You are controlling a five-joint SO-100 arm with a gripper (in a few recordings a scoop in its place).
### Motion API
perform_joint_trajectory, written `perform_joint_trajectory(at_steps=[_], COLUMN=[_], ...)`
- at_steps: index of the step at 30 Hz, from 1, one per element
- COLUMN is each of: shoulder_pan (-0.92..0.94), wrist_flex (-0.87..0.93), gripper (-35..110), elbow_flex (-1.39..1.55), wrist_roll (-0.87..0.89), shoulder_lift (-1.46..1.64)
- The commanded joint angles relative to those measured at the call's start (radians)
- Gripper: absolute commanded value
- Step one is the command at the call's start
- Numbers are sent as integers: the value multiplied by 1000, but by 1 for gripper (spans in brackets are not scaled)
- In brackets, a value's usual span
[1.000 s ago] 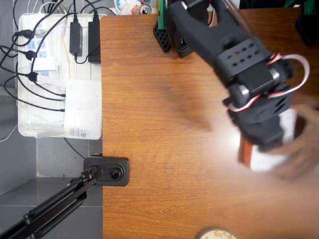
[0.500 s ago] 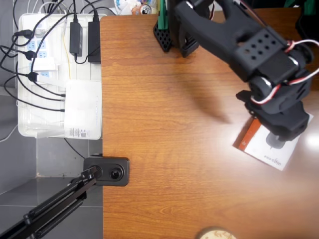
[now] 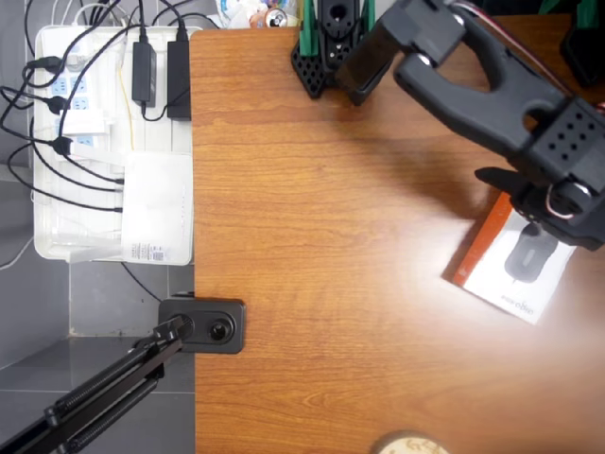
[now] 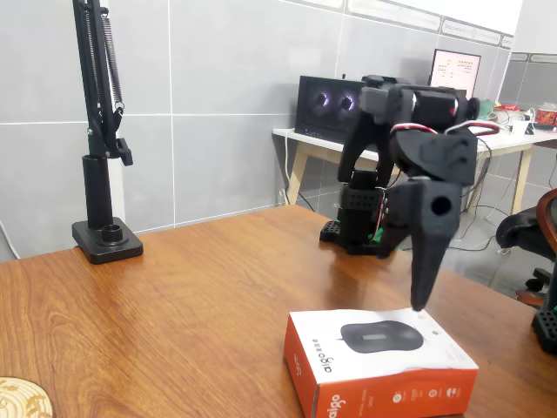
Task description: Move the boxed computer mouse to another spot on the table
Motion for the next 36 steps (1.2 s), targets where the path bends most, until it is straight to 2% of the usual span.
perform_joint_trajectory(at_steps=[1, 11, 36], shoulder_pan=[-12, 37, -11], wrist_flex=[23, 72, 64], gripper=[80, 78, 76], elbow_flex=[-109, -402, -634], wrist_roll=[-26, -15, -17], shoulder_lift=[-37, -262, -551])
